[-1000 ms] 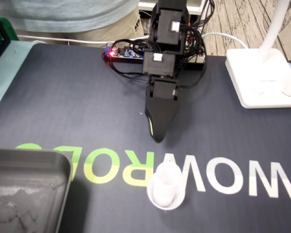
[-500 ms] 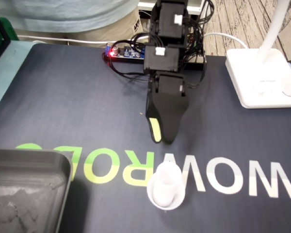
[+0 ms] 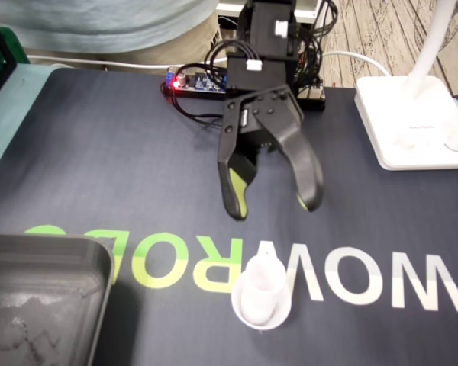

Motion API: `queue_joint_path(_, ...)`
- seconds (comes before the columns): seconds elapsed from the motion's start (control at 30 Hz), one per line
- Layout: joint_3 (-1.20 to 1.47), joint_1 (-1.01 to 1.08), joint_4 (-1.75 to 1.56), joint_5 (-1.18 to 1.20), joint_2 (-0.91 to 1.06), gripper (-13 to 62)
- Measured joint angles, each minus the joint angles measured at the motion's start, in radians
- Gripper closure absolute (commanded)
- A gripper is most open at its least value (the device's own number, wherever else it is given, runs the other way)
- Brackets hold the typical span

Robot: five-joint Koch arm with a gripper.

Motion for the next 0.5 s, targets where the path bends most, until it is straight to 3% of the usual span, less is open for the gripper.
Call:
queue_joint_path(0.2, 0.000, 0.011, -0.187, -0.175, -0.196, 16.6)
queue_joint_path(0.5, -0.087, 0.012, -0.486, -0.241, -0.508, 16.6)
